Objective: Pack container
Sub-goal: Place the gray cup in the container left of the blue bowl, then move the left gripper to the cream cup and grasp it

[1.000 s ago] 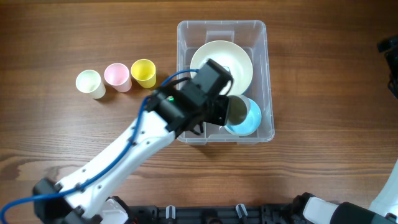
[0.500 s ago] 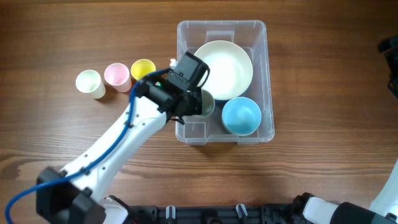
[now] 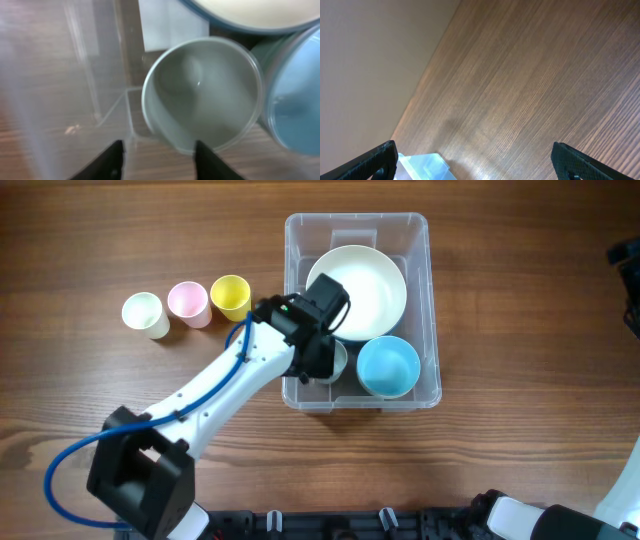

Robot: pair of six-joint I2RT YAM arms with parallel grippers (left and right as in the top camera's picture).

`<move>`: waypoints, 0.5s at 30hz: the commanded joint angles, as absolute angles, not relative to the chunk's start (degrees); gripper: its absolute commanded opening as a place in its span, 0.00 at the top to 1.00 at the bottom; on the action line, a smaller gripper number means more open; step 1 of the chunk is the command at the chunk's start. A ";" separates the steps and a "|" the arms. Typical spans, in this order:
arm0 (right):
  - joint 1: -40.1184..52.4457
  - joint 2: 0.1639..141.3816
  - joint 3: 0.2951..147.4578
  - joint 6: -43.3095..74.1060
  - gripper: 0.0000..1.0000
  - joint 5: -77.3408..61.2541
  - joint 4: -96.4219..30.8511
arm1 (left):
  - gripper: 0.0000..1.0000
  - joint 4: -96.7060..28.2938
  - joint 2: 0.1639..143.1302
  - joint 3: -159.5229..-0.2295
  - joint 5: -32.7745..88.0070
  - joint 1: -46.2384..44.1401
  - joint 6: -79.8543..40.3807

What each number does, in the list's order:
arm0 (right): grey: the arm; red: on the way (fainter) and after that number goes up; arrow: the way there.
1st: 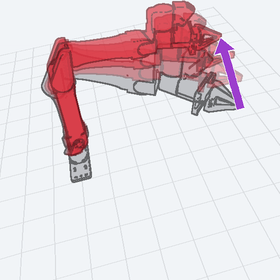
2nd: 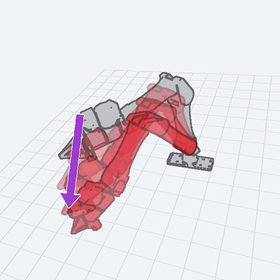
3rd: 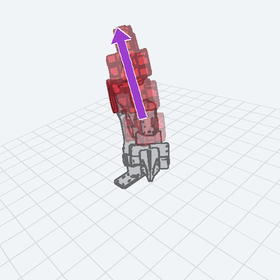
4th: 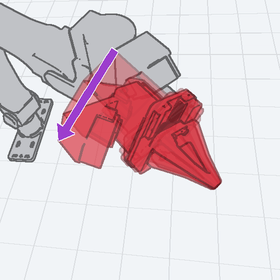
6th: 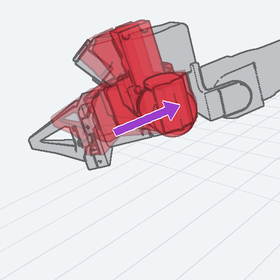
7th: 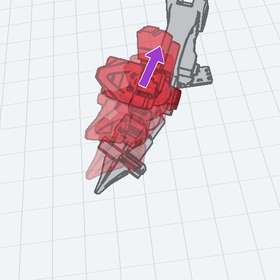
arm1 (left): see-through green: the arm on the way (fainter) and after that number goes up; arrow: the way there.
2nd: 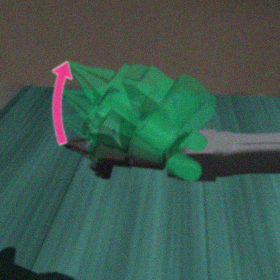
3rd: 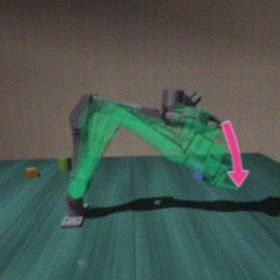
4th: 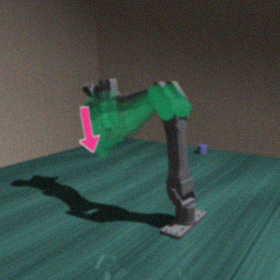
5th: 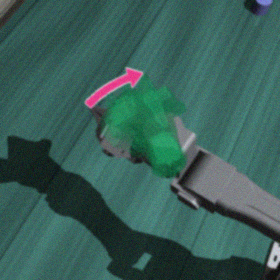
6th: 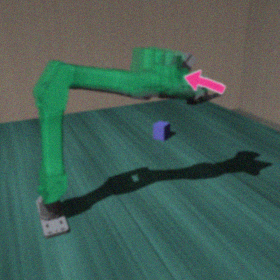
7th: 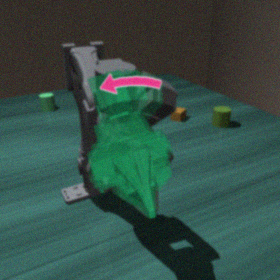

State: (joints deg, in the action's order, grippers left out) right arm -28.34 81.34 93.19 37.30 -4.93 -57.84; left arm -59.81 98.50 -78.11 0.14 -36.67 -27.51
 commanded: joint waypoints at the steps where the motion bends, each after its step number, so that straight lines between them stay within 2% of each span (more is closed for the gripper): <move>1: -28.36 81.56 93.36 37.69 0.00 -5.21 -57.87 | 0.50 -63.61 92.20 -87.57 0.23 -34.13 -27.22; 3: -28.36 81.56 93.36 37.67 0.00 -5.21 -57.87 | 0.46 -65.41 89.56 -90.72 -1.28 -32.08 -27.24; 6: -28.36 81.56 93.36 37.69 0.00 -5.21 -57.87 | 0.35 -66.85 84.44 -92.66 -6.98 -26.04 -27.24; 10: -28.36 81.56 93.36 37.69 0.00 -5.21 -57.87 | 0.32 -68.62 82.00 -92.62 -10.90 -10.87 -27.31; 15: -28.36 81.56 93.36 37.67 0.00 -5.21 -57.87 | 0.31 -68.97 89.45 -89.97 -4.16 8.45 -27.22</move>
State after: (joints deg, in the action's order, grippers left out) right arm -28.34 81.34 93.19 37.30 -4.93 -57.84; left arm -68.97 83.68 -92.27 -7.49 -0.62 -27.31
